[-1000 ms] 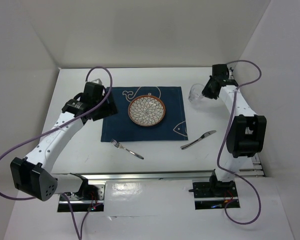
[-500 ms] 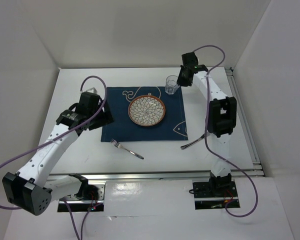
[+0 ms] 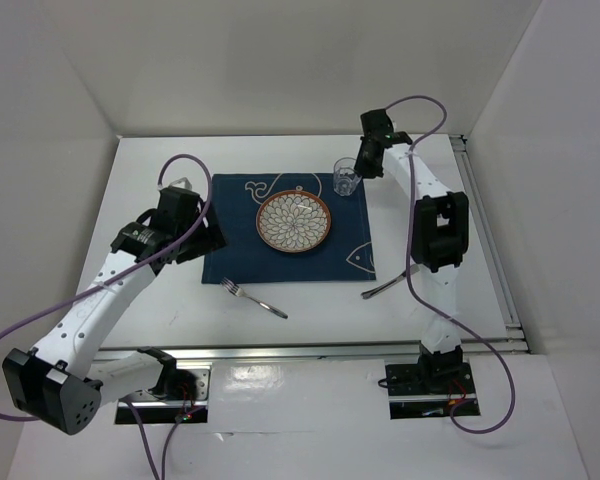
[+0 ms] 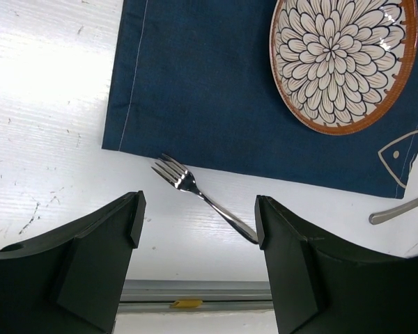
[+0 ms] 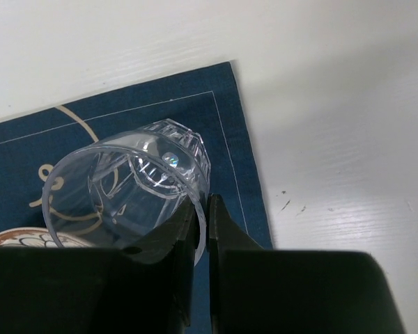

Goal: Set the dinner table for one person

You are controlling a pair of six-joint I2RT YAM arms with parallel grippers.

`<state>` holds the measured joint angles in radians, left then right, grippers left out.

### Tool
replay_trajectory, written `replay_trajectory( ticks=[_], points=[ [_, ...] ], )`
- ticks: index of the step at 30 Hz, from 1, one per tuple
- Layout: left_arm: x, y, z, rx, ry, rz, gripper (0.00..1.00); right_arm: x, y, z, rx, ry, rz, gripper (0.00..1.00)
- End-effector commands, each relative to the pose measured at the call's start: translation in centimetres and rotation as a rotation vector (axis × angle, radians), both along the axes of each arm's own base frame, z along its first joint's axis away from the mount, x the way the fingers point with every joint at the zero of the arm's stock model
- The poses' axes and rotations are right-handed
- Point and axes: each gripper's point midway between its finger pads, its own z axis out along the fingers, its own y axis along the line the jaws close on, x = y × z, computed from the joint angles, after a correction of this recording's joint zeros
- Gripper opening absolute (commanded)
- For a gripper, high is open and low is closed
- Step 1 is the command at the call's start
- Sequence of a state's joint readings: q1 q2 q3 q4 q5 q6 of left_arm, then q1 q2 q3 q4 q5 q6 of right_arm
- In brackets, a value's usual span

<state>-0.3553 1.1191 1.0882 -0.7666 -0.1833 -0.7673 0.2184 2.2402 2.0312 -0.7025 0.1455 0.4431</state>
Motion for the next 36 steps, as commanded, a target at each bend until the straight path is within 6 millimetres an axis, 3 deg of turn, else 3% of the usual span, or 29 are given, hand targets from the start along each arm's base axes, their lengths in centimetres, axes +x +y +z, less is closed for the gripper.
replay_trajectory(
  ticks=[1, 4, 7, 10, 12, 13, 15, 17, 18, 19, 20, 21, 22, 23, 24, 26, 27, 28, 30, 32, 36],
  points=[
    [-0.2, 0.3, 0.3, -0.001, -0.011, 0.025, 0.81, 1.0, 0.6, 0.7, -0.019, -0.032, 0.003, 0.0],
    [-0.4, 0.1, -0.2, -0.014, 0.016, 0.037, 0.81, 0.9, 0.9, -0.3, -0.009, -0.012, 0.003, 0.0],
    [-0.6, 0.0, -0.6, 0.005, 0.039, 0.056, 0.81, 0.9, 1.1, -0.3, 0.001, -0.01, 0.011, 0.17],
    [-1.7, -0.1, -1.2, 0.028, 0.085, 0.097, 0.84, 1.5, 2.1, 1.7, 0.026, -0.054, 0.032, 0.67],
    [-2.8, -0.4, -2.1, 0.049, 0.134, 0.108, 0.85, 1.7, 2.1, 4.6, 0.038, -0.105, 0.032, 0.89],
    [-3.0, -0.5, -2.5, 0.051, 0.153, 0.136, 0.85, 1.5, 2.1, 5.6, 0.04, -0.114, 0.032, 0.93],
    [-3.8, -1.2, -3.5, 0.07, 0.198, 0.156, 0.85, 1.4, 2.1, 9.4, 0.047, -0.179, 0.04, 0.98],
    [-5.3, -1.1, -4.8, 0.08, 0.269, 0.259, 0.86, 0.7, 1.5, 11.6, 0.039, -0.211, 0.025, 0.99],
    [-5.8, -1.7, -5.6, 0.096, 0.286, 0.255, 0.86, -0.2, 1.3, 14.1, 0.048, -0.252, 0.025, 0.99],
    [-6.5, -2.1, -6.7, 0.091, 0.319, 0.279, 0.86, -0.9, 1.6, 15.3, 0.048, -0.273, 0.04, 1.0],
    [-6.7, -2.7, -7.4, 0.08, 0.335, 0.276, 0.84, -1.8, 1.3, 14.7, 0.043, -0.254, 0.041, 1.0],
    [-7.0, -3.3, -8.4, 0.079, 0.367, 0.275, 0.81, -3.1, 1.0, 17.8, 0.059, -0.321, 0.04, 1.0],
    [-7.3, -3.9, -9.2, 0.068, 0.395, 0.275, 0.78, -3.9, 0.8, 18.4, 0.062, -0.333, 0.04, 1.0],
    [-7.9, -4.3, -10.3, 0.052, 0.44, 0.298, 0.73, -5.1, 0.8, 17.0, 0.065, -0.298, 0.051, 1.0],
    [-8.0, -5.0, -11.1, 0.042, 0.45, 0.299, 0.71, -6.3, 0.7, 19.4, 0.085, -0.352, 0.06, 1.0],
    [-8.4, -5.5, -13.2, 0.042, 0.502, 0.326, 0.68, -8.0, 0.9, 19.7, 0.095, -0.357, 0.076, 1.0],
    [-8.4, -6.2, -13.5, 0.019, 0.52, 0.316, 0.67, -9.0, 0.6, 18.2, 0.087, -0.322, 0.076, 1.0],
    [-7.9, -6.9, -14.1, -0.012, 0.516, 0.317, 0.66, -10.1, 0.3, 19.4, 0.092, -0.346, 0.076, 1.0],
    [-8.1, -7.3, -15.1, -0.028, 0.53, 0.337, 0.66, -11.5, 0.1, 18.4, 0.086, -0.324, 0.089, 1.0],
    [-7.5, -7.9, -15.6, -0.051, 0.513, 0.341, 0.66, -12.7, -0.3, 19.2, 0.09, -0.341, 0.089, 1.0],
    [-7.7, -8.5, -15.8, -0.1, 0.485, 0.351, 0.64, -14.7, -0.5, 18.3, 0.092, -0.318, 0.11, 1.0]
  ],
)
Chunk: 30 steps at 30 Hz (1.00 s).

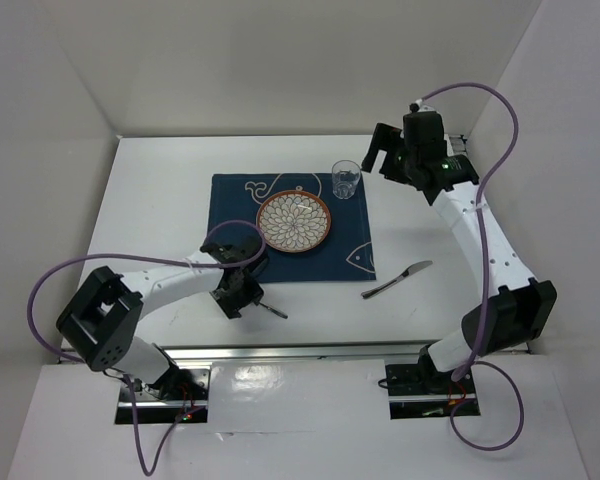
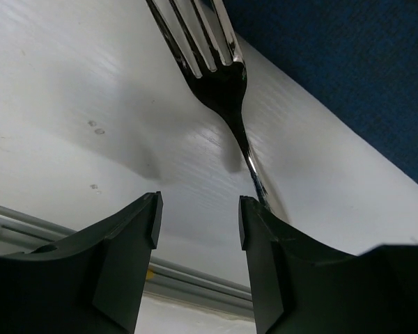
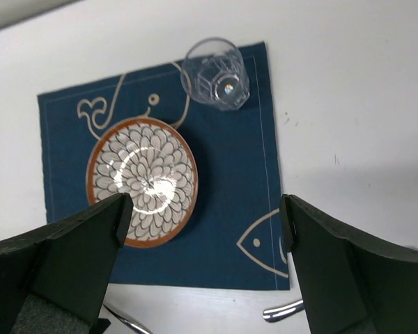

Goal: Set the dinner table for one person

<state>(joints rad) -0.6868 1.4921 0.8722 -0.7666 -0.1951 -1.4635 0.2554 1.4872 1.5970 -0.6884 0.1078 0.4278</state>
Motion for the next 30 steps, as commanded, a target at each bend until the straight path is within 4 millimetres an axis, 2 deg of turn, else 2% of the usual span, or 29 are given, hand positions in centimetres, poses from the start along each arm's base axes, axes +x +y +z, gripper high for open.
replay_trajectory(
  ticks=[1, 3, 4, 8, 11, 15, 20, 25, 28, 30],
  points=[
    [0.5, -1.5, 0.4, -0.086, -0.06, 0.056, 0.64, -1.1, 0.5, -0.9, -0.003, 0.01, 0.042, 1.0],
    [0.7, -1.9, 0.3, -0.117, -0.073, 0.066, 0.64, -1.4, 0.6, -0.9, 0.003, 0.012, 0.051, 1.0],
    [0.7, -1.9, 0.3, -0.117, -0.073, 0.066, 0.64, -1.6, 0.5, -2.0, -0.003, 0.037, 0.051, 1.0],
    [1.5, -2.1, 0.2, -0.092, -0.072, 0.091, 0.64, -2.5, 0.7, -3.0, 0.011, 0.062, 0.06, 1.0],
    [2.3, -2.5, 0.4, -0.081, -0.076, 0.092, 0.63, -3.2, 1.5, -2.6, 0.027, 0.055, 0.082, 1.0],
    [2.8, -2.5, 0.7, -0.078, -0.099, 0.106, 0.63, -3.7, 1.3, -3.3, 0.022, 0.077, 0.081, 1.0],
    [3.1, -2.4, -0.4, -0.014, -0.046, 0.125, 0.63, -4.0, 1.3, -3.4, 0.022, 0.077, 0.081, 1.0],
    [2.5, -2.3, -1.5, 0.025, -0.003, 0.14, 0.63, -4.2, 1.2, -4.2, 0.017, 0.096, 0.081, 1.0],
    [2.4, -2.4, -2.0, 0.016, 0.003, 0.152, 0.55, -4.4, 1.5, -4.7, 0.014, 0.107, 0.09, 1.0],
    [1.9, -2.3, -2.4, 0.017, 0.019, 0.161, 0.38, -4.4, 1.5, -4.7, 0.014, 0.107, 0.09, 1.0]
  ],
)
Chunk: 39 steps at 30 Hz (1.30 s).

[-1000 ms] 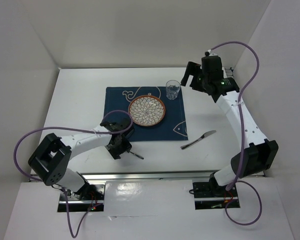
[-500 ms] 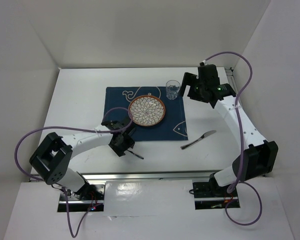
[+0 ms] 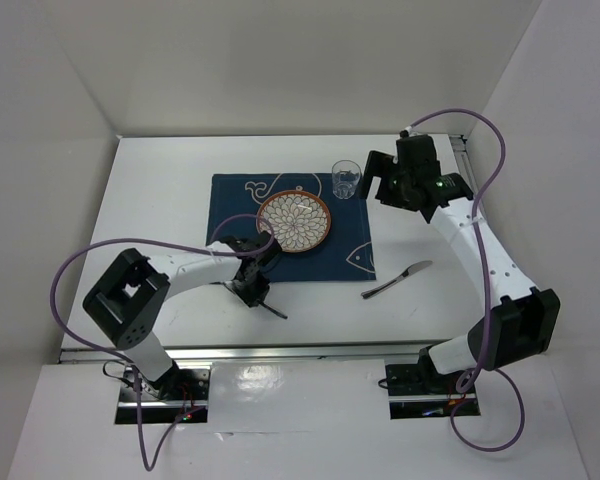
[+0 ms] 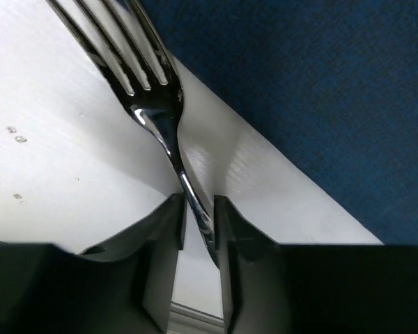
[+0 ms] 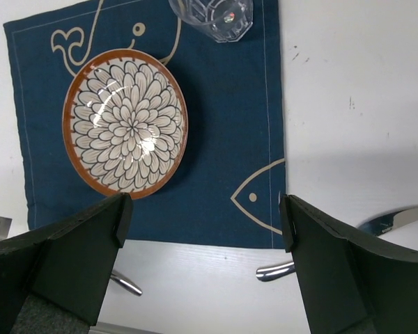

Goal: Set the dinner table for one person

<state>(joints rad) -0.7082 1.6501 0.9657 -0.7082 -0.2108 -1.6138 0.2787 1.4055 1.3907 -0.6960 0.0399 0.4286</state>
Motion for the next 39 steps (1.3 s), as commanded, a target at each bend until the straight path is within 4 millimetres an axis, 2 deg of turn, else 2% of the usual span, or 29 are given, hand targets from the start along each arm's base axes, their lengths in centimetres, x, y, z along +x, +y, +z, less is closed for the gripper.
replay_trajectory(
  ticks=[1, 2, 6, 8, 9, 10, 13, 15, 17, 18, 19, 20, 21, 23, 24, 25, 27, 28, 31, 32, 33, 35, 37, 39],
  points=[
    [-1.0, 0.4, -0.8, 0.011, 0.035, 0.033, 0.32, -0.4, 0.2, 0.5, 0.002, -0.023, 0.005, 1.0],
    [-1.5, 0.6, -1.2, 0.011, 0.052, 0.043, 0.21, -0.5, 0.2, 0.8, 0.005, -0.031, 0.005, 1.0],
    [-2.3, 0.9, 0.0, -0.002, 0.039, 0.042, 0.0, -0.5, 0.2, 0.8, 0.005, -0.031, 0.005, 1.0],
    [-2.8, 1.9, 1.0, 0.037, 0.023, 0.033, 0.0, -0.5, 0.2, 0.8, 0.005, -0.031, 0.005, 1.0],
    [-2.9, 1.9, 2.4, 0.031, -0.014, 0.017, 0.0, -0.6, 0.1, 0.5, 0.002, -0.023, 0.005, 1.0],
    [-3.2, 2.4, 3.0, 0.049, -0.027, 0.01, 0.0, -0.6, 0.1, 0.4, 0.002, -0.022, 0.005, 1.0],
    [-3.8, 4.1, 6.4, 0.102, -0.073, -0.042, 0.0, -0.7, 0.1, 0.1, 0.0, -0.014, 0.005, 1.0],
    [-3.5, 5.0, 8.3, 0.145, -0.109, -0.155, 0.0, -0.9, 0.1, -0.3, -0.003, -0.005, 0.005, 1.0],
    [-2.0, 5.5, 10.1, 0.182, -0.18, -0.248, 0.0, -1.0, 0.0, 0.0, 0.0, -0.014, 0.005, 1.0],
    [-0.5, 5.6, 11.4, 0.222, -0.225, -0.372, 0.0, -1.1, 0.0, -0.4, -0.003, -0.005, 0.005, 1.0],
    [0.8, 6.5, 12.0, 0.248, -0.23, -0.373, 0.0, -1.2, 0.0, 0.1, 0.007, -0.015, -0.001, 1.0],
    [2.0, 6.8, 12.5, 0.272, -0.249, -0.407, 0.0, -1.4, -0.1, -0.3, 0.005, -0.006, -0.001, 1.0],
    [3.6, 6.9, 13.4, 0.328, -0.252, -0.49, 0.0, -1.5, -0.1, 0.1, 0.008, -0.018, -0.001, 1.0],
    [5.8, 7.2, 13.9, 0.366, -0.24, -0.549, 0.0, -2.1, -0.3, -0.2, 0.003, 0.0, -0.001, 1.0],
    [7.5, 6.7, 15.2, 0.387, -0.259, -0.615, 0.0, -2.2, -0.2, -0.2, 0.011, 0.002, -0.008, 1.0],
    [8.6, 6.5, 13.7, 0.415, -0.196, -0.647, 0.0, -3.0, -0.4, -1.0, 0.013, 0.03, -0.017, 1.0],
    [10.5, 6.7, 13.1, 0.445, -0.147, -0.684, 0.0, -4.0, -0.8, -1.6, 0.014, 0.047, -0.036, 1.0],
    [12.0, 6.3, 12.4, 0.465, -0.107, -0.725, 0.0, -4.8, -1.2, -2.8, 0.014, 0.085, -0.062, 0.99],
    [14.1, 6.1, 11.0, 0.418, -0.053, -0.769, 0.0, -6.5, -1.7, -3.7, 0.022, 0.116, -0.091, 0.98],
    [14.9, 5.4, 10.9, 0.375, -0.059, -0.797, 0.0, -7.2, -2.2, -4.7, 0.018, 0.147, -0.108, 0.96],
    [15.7, 6.0, 9.6, 0.362, -0.024, -0.778, 0.0, -7.9, -2.4, -4.6, 0.027, 0.146, -0.115, 0.96],
    [16.0, 6.6, 8.0, 0.314, 0.02, -0.777, 0.0, -9.1, -2.9, -5.1, 0.021, 0.159, -0.13, 0.96],
    [16.8, 6.5, 7.8, 0.269, 0.002, -0.771, 0.0, -9.6, -3.2, -5.2, 0.02, 0.161, -0.145, 0.96],
    [16.8, 6.6, 6.5, 0.233, 0.014, -0.773, 0.0, -10.3, -3.6, -6.0, 0.01, 0.184, -0.16, 0.96]
  ],
)
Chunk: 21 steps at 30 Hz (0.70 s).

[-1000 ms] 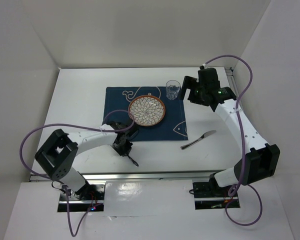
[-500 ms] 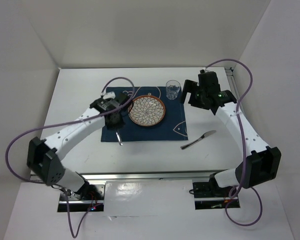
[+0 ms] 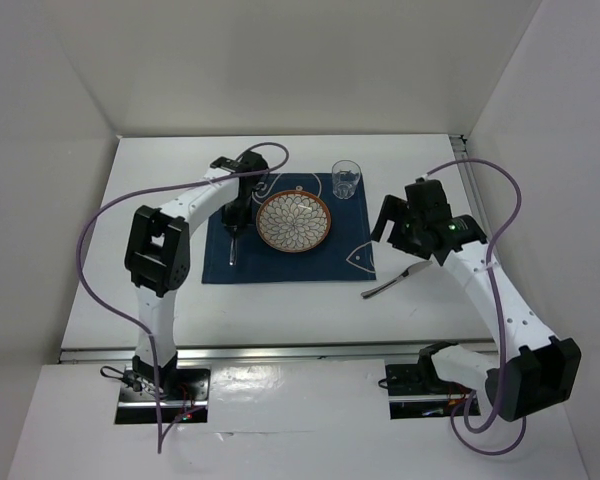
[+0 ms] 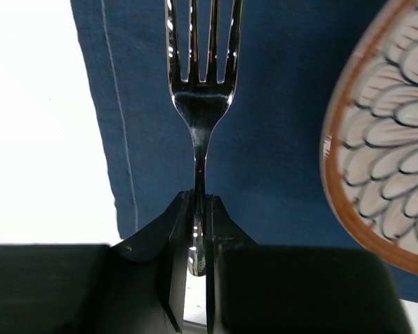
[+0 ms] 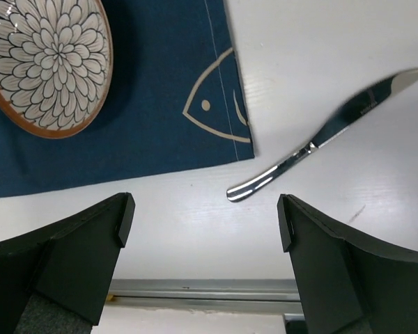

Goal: Set the dinner table for one person

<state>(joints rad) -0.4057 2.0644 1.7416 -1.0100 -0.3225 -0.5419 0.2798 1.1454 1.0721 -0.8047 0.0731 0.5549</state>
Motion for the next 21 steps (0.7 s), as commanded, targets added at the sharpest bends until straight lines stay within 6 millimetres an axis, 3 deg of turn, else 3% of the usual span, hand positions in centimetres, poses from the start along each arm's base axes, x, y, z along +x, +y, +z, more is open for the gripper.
replay_trajectory(
  ticks=[1, 7, 9, 10, 12, 17, 21],
  points=[
    [0.2, -0.6, 0.1, -0.086, 0.022, -0.058, 0.0, -1.5, -1.1, 0.0, -0.017, 0.009, -0.053, 0.96],
    [0.4, -1.5, -1.2, -0.124, 0.031, -0.037, 0.0, -3.0, -1.4, -2.5, -0.014, 0.082, -0.086, 0.96],
    [0.4, -1.6, -2.3, -0.148, 0.055, -0.031, 0.0, -3.9, -1.6, -4.3, -0.013, 0.13, -0.109, 0.96],
    [0.6, -1.7, -2.6, -0.149, 0.053, -0.031, 0.0, -4.1, -1.6, -4.4, -0.007, 0.133, -0.119, 0.89],
    [0.9, -1.8, -3.1, -0.147, 0.064, -0.021, 0.0, -4.0, -1.7, -4.1, 0.005, 0.133, -0.156, 0.83],
    [1.0, -1.4, -3.8, -0.118, 0.071, 0.009, 0.0, -4.5, -2.0, -5.2, 0.034, 0.177, -0.247, 0.83],
    [1.3, -1.3, -3.9, -0.107, 0.059, 0.043, 0.0, -4.9, -0.9, -7.1, 0.119, 0.252, -0.309, 0.76]
  ],
)
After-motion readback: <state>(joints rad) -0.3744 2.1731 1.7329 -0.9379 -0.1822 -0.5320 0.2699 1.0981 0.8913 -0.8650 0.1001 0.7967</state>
